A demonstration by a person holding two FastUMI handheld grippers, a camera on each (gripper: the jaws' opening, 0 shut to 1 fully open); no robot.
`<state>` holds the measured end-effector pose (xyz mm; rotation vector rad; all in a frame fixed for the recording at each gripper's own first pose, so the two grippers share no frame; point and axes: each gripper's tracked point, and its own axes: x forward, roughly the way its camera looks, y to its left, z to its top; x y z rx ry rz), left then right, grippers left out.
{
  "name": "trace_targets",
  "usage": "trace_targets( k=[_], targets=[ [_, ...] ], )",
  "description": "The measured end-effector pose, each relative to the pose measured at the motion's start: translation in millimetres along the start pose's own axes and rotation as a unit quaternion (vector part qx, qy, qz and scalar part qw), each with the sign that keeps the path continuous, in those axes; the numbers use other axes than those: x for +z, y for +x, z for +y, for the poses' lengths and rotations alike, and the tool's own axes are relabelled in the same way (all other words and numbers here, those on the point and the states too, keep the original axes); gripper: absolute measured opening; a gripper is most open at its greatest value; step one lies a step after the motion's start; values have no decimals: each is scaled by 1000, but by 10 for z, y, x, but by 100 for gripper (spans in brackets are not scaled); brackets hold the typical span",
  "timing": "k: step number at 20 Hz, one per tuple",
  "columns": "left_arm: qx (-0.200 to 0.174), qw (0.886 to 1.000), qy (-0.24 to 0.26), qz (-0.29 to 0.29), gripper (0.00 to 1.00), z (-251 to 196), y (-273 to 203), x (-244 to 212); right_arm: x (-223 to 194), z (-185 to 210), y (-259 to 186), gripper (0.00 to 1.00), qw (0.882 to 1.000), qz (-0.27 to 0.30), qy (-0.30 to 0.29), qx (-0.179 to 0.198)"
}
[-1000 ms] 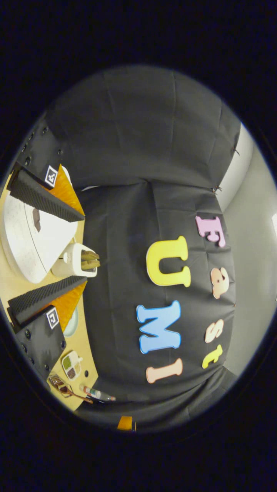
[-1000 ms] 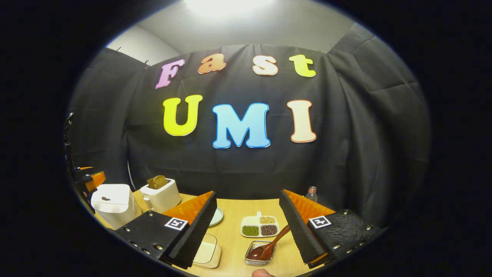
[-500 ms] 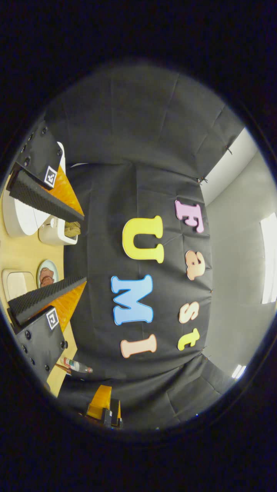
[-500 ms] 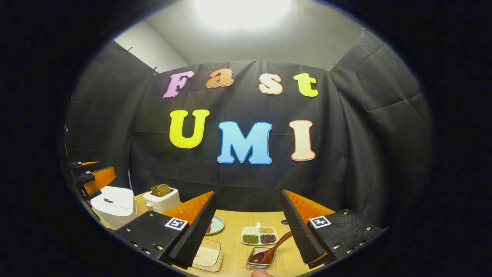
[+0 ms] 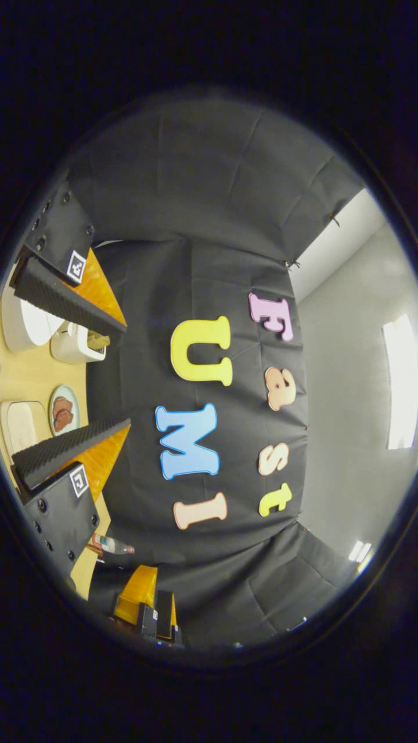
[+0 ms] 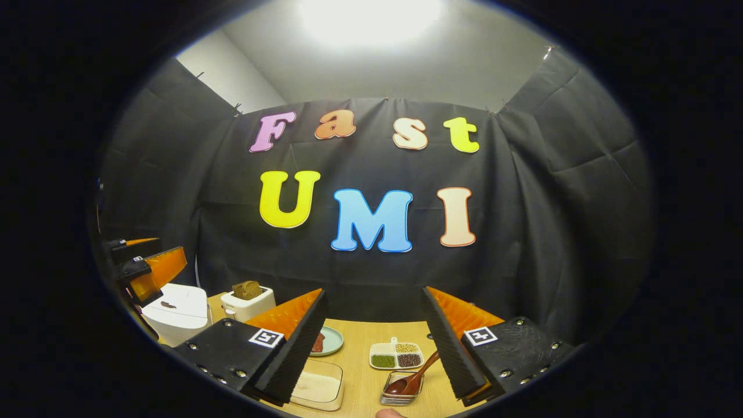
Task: Close the left gripper, press the button to open the rice cooker; take a wooden spoon from the chopstick holder with the right hand, scoop a spoonful of rice and pour it into the rice cooker, then put the wooden spoon back into the chopstick holder.
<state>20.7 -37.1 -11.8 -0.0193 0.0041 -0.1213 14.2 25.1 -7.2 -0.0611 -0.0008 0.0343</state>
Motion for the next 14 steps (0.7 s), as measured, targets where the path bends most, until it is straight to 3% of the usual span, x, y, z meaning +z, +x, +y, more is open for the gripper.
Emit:
trace_targets(
  k=[5, 7, 14],
  targets=[
    [-14, 1000, 4, -2, 100, -80, -18, 21, -32, -22, -13, 97, 1000, 10, 15, -6],
    [-15, 1000, 5, -3, 94, -64, -31, 21, -36, -40, -6, 98, 1000, 12, 21, -8],
    [-20, 1000, -1, 4, 100, -55, -28, -15, 2, -49, -43, 98, 1000, 9, 17, -10]
  ],
)
